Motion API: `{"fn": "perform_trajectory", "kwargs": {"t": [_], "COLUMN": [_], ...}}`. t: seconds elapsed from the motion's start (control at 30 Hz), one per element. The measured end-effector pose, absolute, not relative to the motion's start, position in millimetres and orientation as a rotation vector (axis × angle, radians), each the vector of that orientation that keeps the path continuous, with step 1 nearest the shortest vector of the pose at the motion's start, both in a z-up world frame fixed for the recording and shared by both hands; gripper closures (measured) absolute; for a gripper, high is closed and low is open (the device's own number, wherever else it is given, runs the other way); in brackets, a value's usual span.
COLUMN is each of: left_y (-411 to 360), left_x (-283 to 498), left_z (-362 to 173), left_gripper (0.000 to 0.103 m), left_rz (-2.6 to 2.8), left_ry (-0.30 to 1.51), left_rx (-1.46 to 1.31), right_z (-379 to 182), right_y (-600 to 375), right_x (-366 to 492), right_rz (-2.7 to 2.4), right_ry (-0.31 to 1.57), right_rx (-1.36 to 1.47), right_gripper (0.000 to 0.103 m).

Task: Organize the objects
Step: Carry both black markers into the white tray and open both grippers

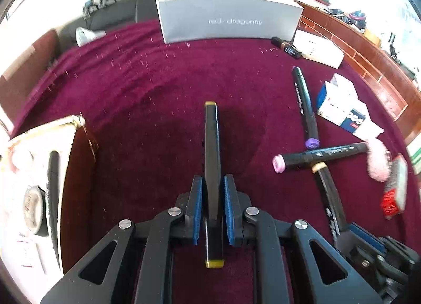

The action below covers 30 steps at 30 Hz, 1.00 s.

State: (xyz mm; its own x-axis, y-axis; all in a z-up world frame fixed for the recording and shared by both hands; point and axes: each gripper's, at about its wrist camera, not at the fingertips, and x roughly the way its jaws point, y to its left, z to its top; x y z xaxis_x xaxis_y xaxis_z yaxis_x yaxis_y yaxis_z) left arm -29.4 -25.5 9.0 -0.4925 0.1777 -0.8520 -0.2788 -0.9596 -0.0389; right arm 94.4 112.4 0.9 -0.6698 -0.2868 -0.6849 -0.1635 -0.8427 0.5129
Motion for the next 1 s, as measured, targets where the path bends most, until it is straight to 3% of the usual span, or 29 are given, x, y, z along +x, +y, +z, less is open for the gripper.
{"fn": "perform_trajectory", "kwargs": {"t": [0.3, 0.53, 0.7, 0.8, 0.83, 0.87, 1.0], "left_y": [-64, -79, -68, -58, -53, -50, -52], "left_x": [9, 25, 25, 30, 33, 35, 38], "left_z": [34, 23, 11, 9, 9, 8, 7], "left_gripper": [0.092, 0.092, 0.092, 0.084, 0.075, 0.071, 0.071], "left_rz": [2.446, 2.418, 2.447, 2.489, 2.486, 2.487, 2.524], "left_ry": [0.023, -0.015, 0.000, 0.043, 0.058, 0.071, 0.072], "left_rx": [-1.364, -1.412, -1.463, -1.435, -1.416, -1.404, -1.378], "right_z": [5, 13, 14, 13, 13, 13, 12], "right_y": [101, 83, 71, 64, 62, 58, 56], "right_x": [95, 82, 78, 78, 77, 76, 77], "right_rz": [-2.745, -2.772, -2.821, -2.843, -2.848, -2.854, -2.871], "right_ry": [-0.721, -0.567, -0.413, -0.345, -0.323, -0.294, -0.250], "right_rx": [1.322, 1.490, 1.583, 1.619, 1.625, 1.633, 1.645], "right_gripper": [0.089, 0.074, 0.073, 0.069, 0.067, 0.065, 0.066]}}
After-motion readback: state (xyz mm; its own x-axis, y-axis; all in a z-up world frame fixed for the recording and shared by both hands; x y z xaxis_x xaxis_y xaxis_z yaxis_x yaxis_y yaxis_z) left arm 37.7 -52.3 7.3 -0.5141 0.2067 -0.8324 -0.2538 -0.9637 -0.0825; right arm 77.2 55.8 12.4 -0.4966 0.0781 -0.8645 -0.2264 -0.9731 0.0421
